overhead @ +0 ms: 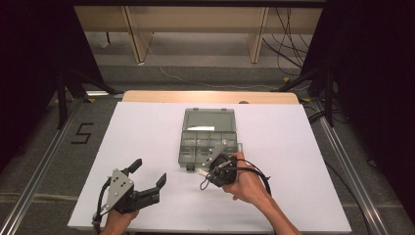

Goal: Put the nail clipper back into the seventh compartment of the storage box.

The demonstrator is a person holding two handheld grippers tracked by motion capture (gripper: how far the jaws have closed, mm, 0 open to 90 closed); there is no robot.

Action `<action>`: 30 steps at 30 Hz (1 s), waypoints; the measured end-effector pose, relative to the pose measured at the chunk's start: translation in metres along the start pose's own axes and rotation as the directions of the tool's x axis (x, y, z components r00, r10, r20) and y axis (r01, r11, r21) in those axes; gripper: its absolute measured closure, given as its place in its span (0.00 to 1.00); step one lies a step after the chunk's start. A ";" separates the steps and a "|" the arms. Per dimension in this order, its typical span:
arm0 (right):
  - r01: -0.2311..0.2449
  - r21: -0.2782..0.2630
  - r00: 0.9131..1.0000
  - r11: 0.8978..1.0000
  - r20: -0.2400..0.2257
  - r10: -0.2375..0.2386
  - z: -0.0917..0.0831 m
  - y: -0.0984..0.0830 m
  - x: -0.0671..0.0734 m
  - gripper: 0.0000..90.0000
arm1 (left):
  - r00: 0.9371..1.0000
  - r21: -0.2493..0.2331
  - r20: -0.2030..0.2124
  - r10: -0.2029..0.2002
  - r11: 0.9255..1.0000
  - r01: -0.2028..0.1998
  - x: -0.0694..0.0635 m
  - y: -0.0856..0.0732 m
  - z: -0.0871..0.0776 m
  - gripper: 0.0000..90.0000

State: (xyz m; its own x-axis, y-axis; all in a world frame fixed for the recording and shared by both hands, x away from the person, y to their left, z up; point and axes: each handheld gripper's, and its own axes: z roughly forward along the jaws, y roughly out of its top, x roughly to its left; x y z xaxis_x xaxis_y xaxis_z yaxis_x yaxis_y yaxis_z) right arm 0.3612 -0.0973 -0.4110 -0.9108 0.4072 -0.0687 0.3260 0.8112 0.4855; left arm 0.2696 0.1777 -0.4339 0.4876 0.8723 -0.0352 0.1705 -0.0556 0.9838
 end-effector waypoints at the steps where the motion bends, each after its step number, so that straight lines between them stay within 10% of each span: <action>1: -0.012 -0.006 1.000 1.000 0.004 0.012 -0.001 0.000 -0.002 0.86 | 1.000 -0.001 0.000 -0.001 1.000 0.001 0.000 0.000 0.000 0.13; 30: -0.119 -0.136 0.985 0.983 0.111 0.135 0.009 -0.003 -0.044 0.86 | 1.000 -0.004 -0.001 -0.002 1.000 0.002 0.000 0.000 0.000 0.13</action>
State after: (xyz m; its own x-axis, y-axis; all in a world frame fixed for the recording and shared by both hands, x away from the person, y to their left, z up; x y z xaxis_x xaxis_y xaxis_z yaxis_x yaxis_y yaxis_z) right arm 0.4023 -0.1140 -0.4178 -0.8249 0.5566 -0.0988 0.3945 0.6920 0.6046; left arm 0.2695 0.1777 -0.4336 0.4867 0.8728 -0.0370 0.1684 -0.0522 0.9843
